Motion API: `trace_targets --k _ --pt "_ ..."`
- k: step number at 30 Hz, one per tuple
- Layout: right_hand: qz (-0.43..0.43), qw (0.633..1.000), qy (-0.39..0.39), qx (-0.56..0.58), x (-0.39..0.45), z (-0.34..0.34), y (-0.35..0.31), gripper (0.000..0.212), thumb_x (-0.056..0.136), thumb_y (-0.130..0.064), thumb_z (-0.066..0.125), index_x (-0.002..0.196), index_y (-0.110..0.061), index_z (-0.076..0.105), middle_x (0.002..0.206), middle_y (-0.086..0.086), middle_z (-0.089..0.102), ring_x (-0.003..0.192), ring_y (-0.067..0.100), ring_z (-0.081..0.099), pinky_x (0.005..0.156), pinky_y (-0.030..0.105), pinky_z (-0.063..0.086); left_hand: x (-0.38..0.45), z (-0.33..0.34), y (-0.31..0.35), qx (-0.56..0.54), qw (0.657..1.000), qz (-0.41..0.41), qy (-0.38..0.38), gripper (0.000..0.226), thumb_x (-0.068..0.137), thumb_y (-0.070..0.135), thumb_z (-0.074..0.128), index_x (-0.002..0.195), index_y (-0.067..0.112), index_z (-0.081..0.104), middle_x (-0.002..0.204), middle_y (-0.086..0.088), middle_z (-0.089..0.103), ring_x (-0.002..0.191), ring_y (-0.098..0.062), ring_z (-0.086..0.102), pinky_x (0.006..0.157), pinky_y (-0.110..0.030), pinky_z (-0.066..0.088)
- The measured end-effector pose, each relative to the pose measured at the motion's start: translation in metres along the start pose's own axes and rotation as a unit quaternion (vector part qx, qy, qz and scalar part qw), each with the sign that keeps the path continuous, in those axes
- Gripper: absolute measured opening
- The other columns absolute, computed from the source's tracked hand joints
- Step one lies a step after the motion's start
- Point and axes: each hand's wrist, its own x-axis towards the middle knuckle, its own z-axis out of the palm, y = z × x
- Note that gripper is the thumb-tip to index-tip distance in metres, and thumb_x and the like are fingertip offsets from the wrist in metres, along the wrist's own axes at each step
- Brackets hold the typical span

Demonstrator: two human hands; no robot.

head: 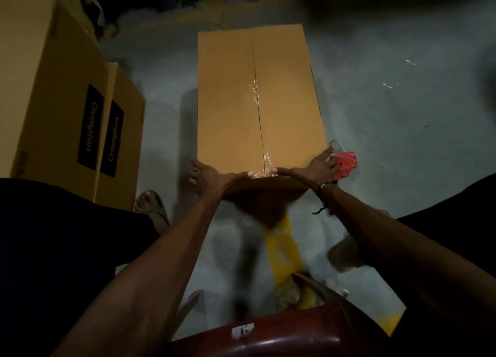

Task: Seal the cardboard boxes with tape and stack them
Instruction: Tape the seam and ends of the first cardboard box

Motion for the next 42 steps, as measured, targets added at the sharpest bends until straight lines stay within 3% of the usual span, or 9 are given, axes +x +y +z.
trace_targets --k 8,13,16,19,23,27,34,40,42 --pt "0.028 0.999 0.016 0.025 0.006 0.0 -0.003 0.179 0.015 -0.082 0.086 0.156 -0.021 -0.006 0.163 0.027 0.007 0.151 0.047 0.008 0.118 0.063 0.02 0.012 0.004 0.009 -0.03 0.997 -0.064 -0.01 0.166 0.041 0.056 0.101 0.161 0.009 -0.004 0.167 -0.022 0.008 0.155 -0.042 0.009 0.122 -0.055 0.022" --pt "0.043 0.999 -0.022 0.015 0.01 -0.008 -0.009 0.179 0.026 -0.075 0.092 0.158 -0.012 -0.01 0.165 0.029 0.0 0.152 0.049 0.003 0.121 0.064 0.015 0.009 -0.005 -0.002 -0.074 0.997 -0.009 0.013 0.133 0.063 0.061 0.092 0.157 0.002 0.018 0.16 -0.023 0.034 0.147 -0.042 0.034 0.115 -0.05 0.039" --pt "0.052 0.998 -0.027 -0.021 0.009 -0.01 -0.019 0.179 0.031 -0.075 0.091 0.158 -0.004 -0.013 0.165 0.031 -0.003 0.152 0.05 0.003 0.121 0.063 0.013 0.002 -0.004 0.008 -0.041 0.999 -0.01 0.004 0.164 0.039 0.09 0.079 0.159 -0.001 0.013 0.165 -0.025 0.022 0.152 -0.043 0.021 0.12 -0.055 0.029" --pt "0.054 0.997 -0.012 -0.05 0.005 -0.004 -0.023 0.183 0.028 -0.085 0.083 0.157 0.0 -0.015 0.164 0.031 0.001 0.15 0.05 0.009 0.12 0.06 0.018 -0.012 0.007 0.019 0.001 1.0 0.0 0.026 0.185 0.026 0.091 0.08 0.161 0.001 -0.008 0.167 -0.026 0.008 0.155 -0.043 0.01 0.125 -0.057 0.012" --pt "0.025 0.997 0.035 -0.068 0.005 0.007 -0.016 0.178 0.033 -0.089 0.079 0.157 0.001 -0.013 0.161 0.031 0.01 0.147 0.05 0.018 0.117 0.056 0.026 -0.021 0.015 0.02 0.055 0.996 0.015 0.065 0.183 0.029 0.084 0.087 0.161 0.003 -0.012 0.162 -0.029 0.017 0.147 -0.043 0.022 0.122 -0.052 0.016" --pt "0.025 0.996 0.038 -0.072 0.009 0.01 -0.016 0.194 0.006 -0.099 0.06 0.157 -0.001 -0.009 0.161 0.033 0.011 0.147 0.053 0.018 0.115 0.06 0.029 -0.023 0.013 0.027 0.061 0.996 -0.002 0.069 0.178 0.031 0.075 0.093 0.161 0.005 -0.006 0.161 -0.029 0.019 0.145 -0.042 0.025 0.118 -0.048 0.023" --pt "0.011 0.997 0.052 -0.053 0.007 -0.001 -0.009 0.179 0.016 -0.093 0.075 0.154 -0.003 0.008 0.156 0.032 0.022 0.143 0.049 0.027 0.114 0.058 0.034 -0.009 0.005 0.013 0.01 0.996 0.017 0.087 0.146 0.042 0.066 0.096 0.154 0.008 0.022 0.157 -0.024 0.031 0.144 -0.043 0.033 0.114 -0.05 0.035" --pt "0.005 0.999 0.016 -0.049 0.011 -0.012 -0.006 0.175 0.018 -0.089 0.076 0.154 0.0 0.013 0.158 0.034 0.019 0.146 0.051 0.022 0.117 0.061 0.029 0.012 -0.029 -0.019 -0.053 0.989 0.084 0.107 0.076 0.07 0.054 0.09 0.126 0.01 0.063 0.128 -0.014 0.067 0.122 -0.035 0.061 0.092 -0.04 0.05" --pt "0.012 0.999 -0.002 -0.053 0.011 -0.016 -0.01 0.177 0.018 -0.089 0.077 0.155 0.001 0.01 0.16 0.032 0.015 0.147 0.049 0.019 0.117 0.06 0.029 0.015 -0.031 -0.023 -0.081 0.986 0.09 0.114 0.07 0.075 0.06 0.084 0.122 0.01 0.069 0.123 -0.013 0.071 0.118 -0.035 0.064 0.091 -0.04 0.05"
